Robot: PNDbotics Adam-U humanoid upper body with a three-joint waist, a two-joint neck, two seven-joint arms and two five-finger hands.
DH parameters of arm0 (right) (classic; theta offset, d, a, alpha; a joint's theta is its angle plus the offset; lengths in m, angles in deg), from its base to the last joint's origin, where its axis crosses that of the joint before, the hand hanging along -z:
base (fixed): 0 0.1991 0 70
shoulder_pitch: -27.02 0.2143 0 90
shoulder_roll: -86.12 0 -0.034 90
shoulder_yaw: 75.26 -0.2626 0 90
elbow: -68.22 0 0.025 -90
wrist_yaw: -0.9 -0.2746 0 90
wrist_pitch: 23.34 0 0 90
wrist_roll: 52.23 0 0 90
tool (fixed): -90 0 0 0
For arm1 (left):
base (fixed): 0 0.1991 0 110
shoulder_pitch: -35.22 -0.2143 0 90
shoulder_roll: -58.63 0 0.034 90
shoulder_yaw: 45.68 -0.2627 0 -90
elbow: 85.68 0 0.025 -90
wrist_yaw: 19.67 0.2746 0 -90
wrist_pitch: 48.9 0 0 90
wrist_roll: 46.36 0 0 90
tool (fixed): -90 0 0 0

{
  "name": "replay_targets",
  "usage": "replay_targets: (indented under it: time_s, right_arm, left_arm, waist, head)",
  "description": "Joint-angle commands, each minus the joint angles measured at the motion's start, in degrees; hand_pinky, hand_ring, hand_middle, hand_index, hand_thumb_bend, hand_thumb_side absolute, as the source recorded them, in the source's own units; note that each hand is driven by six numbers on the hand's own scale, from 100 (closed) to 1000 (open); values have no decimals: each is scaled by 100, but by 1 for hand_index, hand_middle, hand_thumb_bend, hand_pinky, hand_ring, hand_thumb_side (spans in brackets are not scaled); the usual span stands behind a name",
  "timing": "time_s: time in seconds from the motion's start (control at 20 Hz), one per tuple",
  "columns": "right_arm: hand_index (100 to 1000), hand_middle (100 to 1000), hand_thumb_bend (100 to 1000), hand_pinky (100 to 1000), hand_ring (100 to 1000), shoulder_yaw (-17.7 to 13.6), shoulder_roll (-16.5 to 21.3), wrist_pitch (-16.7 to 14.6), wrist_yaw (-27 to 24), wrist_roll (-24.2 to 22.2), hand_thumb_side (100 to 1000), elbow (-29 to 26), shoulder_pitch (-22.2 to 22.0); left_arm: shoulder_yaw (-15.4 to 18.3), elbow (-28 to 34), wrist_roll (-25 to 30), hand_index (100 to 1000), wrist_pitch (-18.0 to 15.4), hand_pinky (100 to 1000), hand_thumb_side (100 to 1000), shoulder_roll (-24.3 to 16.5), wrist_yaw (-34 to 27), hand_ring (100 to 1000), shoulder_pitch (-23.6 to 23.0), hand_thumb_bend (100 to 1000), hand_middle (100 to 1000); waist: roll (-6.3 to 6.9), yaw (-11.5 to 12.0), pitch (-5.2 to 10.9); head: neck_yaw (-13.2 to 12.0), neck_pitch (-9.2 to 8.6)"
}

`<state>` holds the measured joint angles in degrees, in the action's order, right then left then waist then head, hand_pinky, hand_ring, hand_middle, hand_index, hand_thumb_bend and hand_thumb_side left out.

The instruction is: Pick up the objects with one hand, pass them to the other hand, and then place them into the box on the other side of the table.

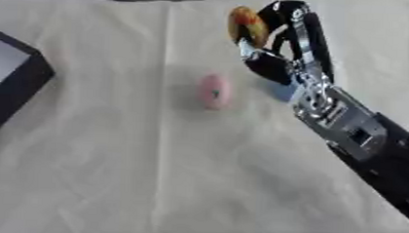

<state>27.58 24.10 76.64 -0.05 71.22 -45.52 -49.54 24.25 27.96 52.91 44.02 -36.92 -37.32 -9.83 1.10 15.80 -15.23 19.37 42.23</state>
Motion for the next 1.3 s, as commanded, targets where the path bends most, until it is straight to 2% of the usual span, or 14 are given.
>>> replay_targets:
  time_s: [0.05, 0.6, 0.95, 1.3]
  right_arm:
    - [429, 435, 133, 228, 473, 23, 28, 42, 131, -33, 100, -85, 90]
    - [429, 435, 131, 230, 485, 198, -59, 158, 343, -40, 100, -85, 106]
    - [430, 435, 132, 233, 487, 309, -64, 184, 443, -56, 100, -85, 166]
    - [429, 435, 131, 230, 487, 503, -128, 238, 486, -170, 100, -85, 250]
  left_arm:
    - [10, 95, -16, 765, 147, 868, 698, -38, 149, 775, 168, 100, 689]
    - [-172, 95, 217, 773, 906, 868, 637, -150, 989, 787, 558, 100, 712]
    - [-331, 95, 535, 783, 1235, 868, 558, -205, 1476, 795, 839, 100, 728]
    - [-501, 95, 839, 788, 1486, 867, 523, -236, 1840, 799, 1038, 100, 735]
  waist:
    - [81, 13, 226]
    - [213, 140, 299]
    - [278, 220, 332]
    - [311, 269, 350]
  head:
    - [35, 2]
    - [222, 103]
    - [317, 126]
    - [317, 133]
